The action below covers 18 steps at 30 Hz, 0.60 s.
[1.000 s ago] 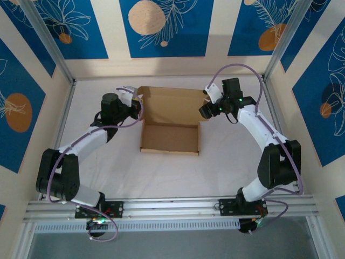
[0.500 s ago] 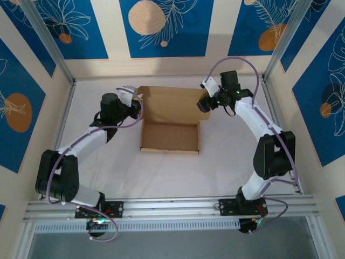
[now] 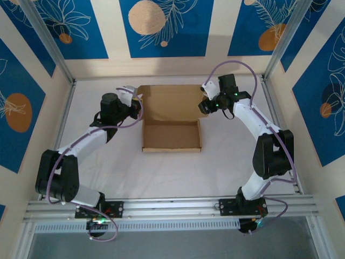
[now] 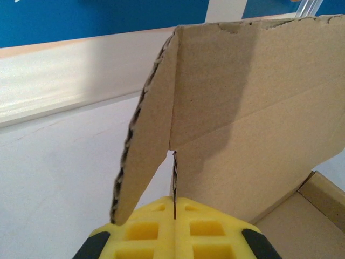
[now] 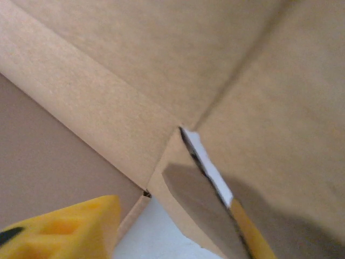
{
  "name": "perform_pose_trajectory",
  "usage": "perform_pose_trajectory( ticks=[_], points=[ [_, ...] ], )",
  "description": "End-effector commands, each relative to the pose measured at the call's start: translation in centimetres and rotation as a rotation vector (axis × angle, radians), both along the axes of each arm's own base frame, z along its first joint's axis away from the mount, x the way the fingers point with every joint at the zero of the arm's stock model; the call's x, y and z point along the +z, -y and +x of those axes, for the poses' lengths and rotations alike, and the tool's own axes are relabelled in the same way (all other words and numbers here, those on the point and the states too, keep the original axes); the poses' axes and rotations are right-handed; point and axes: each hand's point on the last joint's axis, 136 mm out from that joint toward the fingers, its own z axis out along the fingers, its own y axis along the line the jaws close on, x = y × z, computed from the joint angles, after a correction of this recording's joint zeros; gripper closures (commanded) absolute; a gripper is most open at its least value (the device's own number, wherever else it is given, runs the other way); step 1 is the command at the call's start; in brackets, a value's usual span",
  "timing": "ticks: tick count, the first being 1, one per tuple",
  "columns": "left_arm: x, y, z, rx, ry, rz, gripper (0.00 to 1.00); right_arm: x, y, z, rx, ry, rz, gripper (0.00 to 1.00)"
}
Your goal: Fold the paper box
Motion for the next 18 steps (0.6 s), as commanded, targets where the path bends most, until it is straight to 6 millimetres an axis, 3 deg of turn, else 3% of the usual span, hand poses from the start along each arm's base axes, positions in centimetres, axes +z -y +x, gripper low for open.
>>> perform_pose_trajectory(
  ticks=[1,5,11,15,18],
  points=[
    [2.1,0.5,-0.3,-0.018,0.062,-0.028,1.00,0.5,-1.1,-1.8,0.023,-0.029,0.050,0.57],
    [2.1,0.5,-0.3,-0.016,0.060,-0.034,1.00,1.7,-2.0,-2.9,0.029,-0.019,0.107,0.71],
    [2.4,0.8,-0.3,-0.026,0.062,-0.058,1.00,3.2,-3.9,-4.8,0.084,0.028,0.168,0.75],
    [2.6,1.1,-0.5,-0.033,0.057,-0.077,1.00,3.3,-4.2,-4.5,0.052,0.017,0.172,0.79],
    [2.7,1.4,-0.7,-0.039,0.059,-0.081,1.00,3.0,-3.8,-3.8,-0.010,0.021,0.143,0.87]
  ],
)
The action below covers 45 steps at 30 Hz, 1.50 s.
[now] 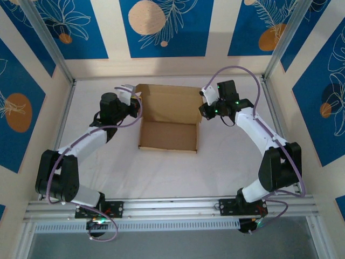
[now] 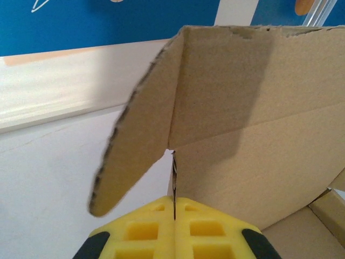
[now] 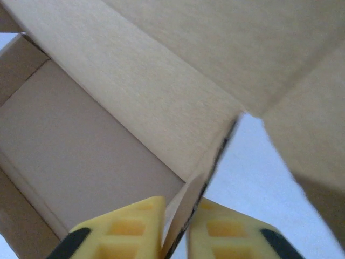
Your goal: Fold the paper box
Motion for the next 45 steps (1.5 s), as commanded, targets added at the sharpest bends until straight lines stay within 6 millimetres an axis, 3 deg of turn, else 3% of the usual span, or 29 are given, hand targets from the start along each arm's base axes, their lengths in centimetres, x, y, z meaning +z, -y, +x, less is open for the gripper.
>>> perform_pose_trajectory(
  ticks=[1,9,16,21,30,41,45],
  points=[
    [1.9,1.9,-1.2,-0.072,0.051,-0.046,1.00,1.3,-1.7,0.4,-0.014,0.041,0.027,0.89],
    [1.1,2.1,-1.4,-0.008,0.014,-0.097,1.00,1.9,-2.5,0.6,-0.123,0.052,0.075,0.94],
    [0.0,1.8,-1.8,0.080,-0.019,-0.178,1.00,3.7,-4.7,-0.1,-0.180,0.066,0.143,0.97],
    [0.4,1.5,-2.2,0.115,0.012,-0.226,1.00,3.6,-5.9,-1.0,-0.203,0.083,0.141,0.98],
    [0.0,2.5,-3.8,0.107,0.077,-0.208,1.00,3.6,-5.2,-1.9,-0.317,0.173,0.182,0.99],
    [0.4,2.7,-4.6,0.151,0.138,-0.223,1.00,2.8,-2.8,-0.8,-0.578,0.269,0.275,1.00],
    [0.5,2.9,-4.9,0.189,0.168,-0.210,1.00,2.4,-3.0,-0.9,-0.600,0.278,0.311,1.00]
  ],
)
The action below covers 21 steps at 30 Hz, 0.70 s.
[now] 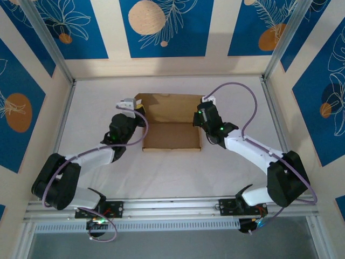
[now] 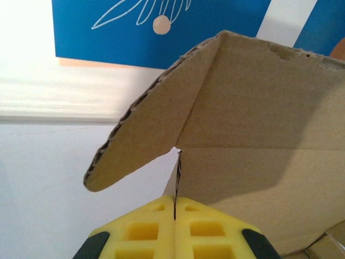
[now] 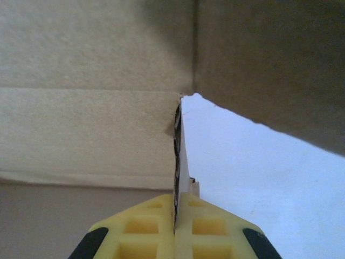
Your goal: Fold the paper box
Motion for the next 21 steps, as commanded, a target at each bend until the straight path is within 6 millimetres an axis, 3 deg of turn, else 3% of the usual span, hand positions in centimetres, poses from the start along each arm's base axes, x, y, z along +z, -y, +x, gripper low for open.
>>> perform_pose_trajectory(
  ticks=[1,8,21],
  points=[
    [1.5,1.9,-1.4,-0.043,0.073,-0.018,1.00,3.3,-2.7,0.4,0.025,0.133,0.149,1.00],
    [1.3,2.2,-1.9,0.010,0.135,-0.017,1.00,2.6,-3.4,-0.5,0.067,0.150,0.130,1.00],
    [-2.2,2.8,-3.8,-0.041,0.186,-0.045,0.95,0.5,-3.3,-1.7,0.131,0.146,0.093,1.00]
  ],
)
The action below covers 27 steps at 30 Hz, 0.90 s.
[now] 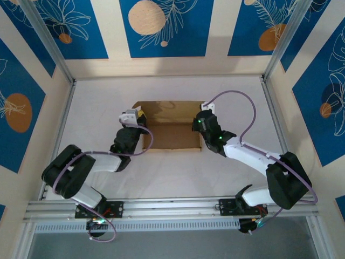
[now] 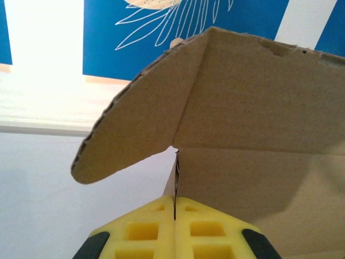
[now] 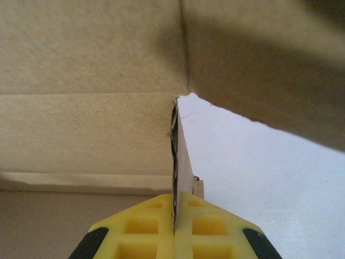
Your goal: Fold the paper box
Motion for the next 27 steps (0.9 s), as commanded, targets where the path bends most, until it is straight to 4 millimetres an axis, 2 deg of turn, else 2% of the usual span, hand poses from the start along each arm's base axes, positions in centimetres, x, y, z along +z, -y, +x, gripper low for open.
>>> perform_pose_trajectory(
  ticks=[1,5,11,18,27],
  points=[
    [0.0,3.0,-2.1,-0.148,0.061,-0.017,0.94,2.1,-3.0,-0.8,0.121,0.074,0.093,1.00],
    [-1.4,3.2,-2.6,-0.163,0.030,0.002,0.93,1.3,-2.8,-1.3,0.123,0.075,0.112,1.00],
    [-1.9,3.8,-3.2,-0.179,0.023,0.020,0.92,0.4,-2.7,-1.9,0.124,0.064,0.119,1.00],
    [-3.5,3.8,-3.4,-0.173,-0.012,0.044,0.88,-0.9,-2.6,-2.8,0.123,0.044,0.125,1.00],
    [-3.6,3.7,-3.9,-0.172,-0.016,0.042,0.87,-2.1,-2.3,-3.7,0.131,0.029,0.098,1.00]
  ],
)
